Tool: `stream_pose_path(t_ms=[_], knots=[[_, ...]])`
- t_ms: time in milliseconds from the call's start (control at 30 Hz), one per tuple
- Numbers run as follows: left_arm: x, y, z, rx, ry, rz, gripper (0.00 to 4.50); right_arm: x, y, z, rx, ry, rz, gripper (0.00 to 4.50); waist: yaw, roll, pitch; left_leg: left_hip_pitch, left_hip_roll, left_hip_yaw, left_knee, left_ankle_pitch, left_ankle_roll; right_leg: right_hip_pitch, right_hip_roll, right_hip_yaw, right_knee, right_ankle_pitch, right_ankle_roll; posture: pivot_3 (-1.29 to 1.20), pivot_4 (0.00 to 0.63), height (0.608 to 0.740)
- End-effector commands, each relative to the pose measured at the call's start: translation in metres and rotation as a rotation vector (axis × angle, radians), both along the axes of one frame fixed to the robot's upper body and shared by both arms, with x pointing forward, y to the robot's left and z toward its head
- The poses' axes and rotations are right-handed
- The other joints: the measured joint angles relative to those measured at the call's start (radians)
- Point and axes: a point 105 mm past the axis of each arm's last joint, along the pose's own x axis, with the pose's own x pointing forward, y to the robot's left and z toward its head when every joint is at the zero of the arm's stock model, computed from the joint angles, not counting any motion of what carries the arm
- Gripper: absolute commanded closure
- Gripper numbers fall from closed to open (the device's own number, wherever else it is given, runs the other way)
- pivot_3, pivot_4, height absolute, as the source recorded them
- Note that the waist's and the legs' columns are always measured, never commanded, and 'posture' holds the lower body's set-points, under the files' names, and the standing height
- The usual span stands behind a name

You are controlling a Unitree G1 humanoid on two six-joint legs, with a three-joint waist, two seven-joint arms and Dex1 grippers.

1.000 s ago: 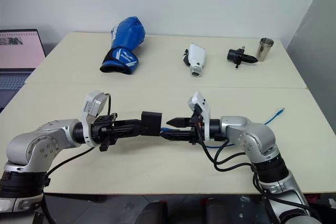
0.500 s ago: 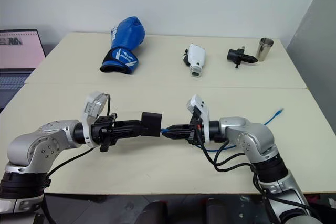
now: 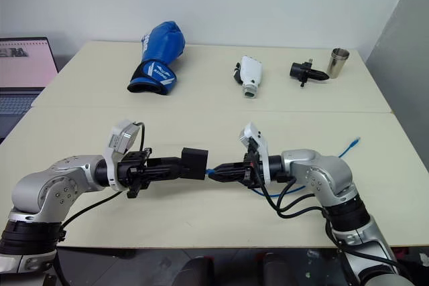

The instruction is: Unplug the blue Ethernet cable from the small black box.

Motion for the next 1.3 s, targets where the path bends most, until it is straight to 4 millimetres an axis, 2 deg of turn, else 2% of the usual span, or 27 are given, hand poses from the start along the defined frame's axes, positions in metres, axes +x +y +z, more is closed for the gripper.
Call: stream_pose_path(t_ms=[33,67,100,300,467,867,967,1033,1100,1300], knots=[[-0.002,-0.002,0.006,-0.002,-0.023,-0.011,3.73,-0.009,0.005,0.017,0.055,-0.047,0.046,3.12,0.0,0.0,0.0,0.0,0.0,0.0,0.0,0.0,0.0,0.0,0.0,0.0,0.0,0.0,0.0,0.0,0.15,0.74],[-0.001,-0.002,0.006,-0.003,-0.022,-0.01,3.73,-0.01,0.005,0.017,0.057,-0.044,0.048,2.88,0.0,0.0,0.0,0.0,0.0,0.0,0.0,0.0,0.0,0.0,0.0,0.0,0.0,0.0,0.0,0.0,0.15,0.74],[-0.001,-0.002,0.006,-0.005,-0.022,-0.008,3.73,-0.011,0.004,0.018,0.063,-0.037,0.048,2.86,0.0,0.0,0.0,0.0,0.0,0.0,0.0,0.0,0.0,0.0,0.0,0.0,0.0,0.0,0.0,0.0,0.15,0.74],[0.0,-0.002,0.005,-0.008,-0.019,-0.005,3.73,-0.013,0.003,0.017,0.066,-0.024,0.044,2.86,0.0,0.0,0.0,0.0,0.0,0.0,0.0,0.0,0.0,0.0,0.0,0.0,0.0,0.0,0.0,0.0,0.15,0.74],[0.002,-0.003,0.006,-0.013,-0.02,-0.005,3.73,-0.002,0.004,0.013,0.062,-0.021,-0.024,2.86,0.0,0.0,0.0,0.0,0.0,0.0,0.0,0.0,0.0,0.0,0.0,0.0,0.0,0.0,0.0,0.0,0.15,0.74],[0.003,-0.003,0.006,-0.01,-0.02,-0.005,3.73,-0.004,0.004,0.013,0.073,0.004,-0.012,2.86,0.0,0.0,0.0,0.0,0.0,0.0,0.0,0.0,0.0,0.0,0.0,0.0,0.0,0.0,0.0,0.0,0.15,0.74],[0.002,-0.003,0.006,-0.011,-0.02,-0.005,3.73,-0.006,0.003,0.012,0.072,0.007,-0.004,3.38,0.0,0.0,0.0,0.0,0.0,0.0,0.0,0.0,0.0,0.0,0.0,0.0,0.0,0.0,0.0,0.0,0.15,0.74],[0.002,-0.003,0.006,-0.01,-0.021,-0.005,3.73,-0.006,0.003,0.012,0.07,0.009,0.001,3.87,0.0,0.0,0.0,0.0,0.0,0.0,0.0,0.0,0.0,0.0,0.0,0.0,0.0,0.0,0.0,0.0,0.15,0.74],[0.002,-0.003,0.006,-0.011,-0.021,-0.005,3.73,-0.006,0.002,0.012,0.068,0.01,0.006,4.14,0.0,0.0,0.0,0.0,0.0,0.0,0.0,0.0,0.0,0.0,0.0,0.0,0.0,0.0,0.0,0.0,0.15,0.74],[0.001,-0.004,0.007,-0.016,-0.018,-0.009,3.73,-0.009,0.003,0.013,0.07,0.013,0.025,4.14,0.0,0.0,0.0,0.0,0.0,0.0,0.0,0.0,0.0,0.0,0.0,0.0,0.0,0.0,0.0,0.0,0.15,0.74]])
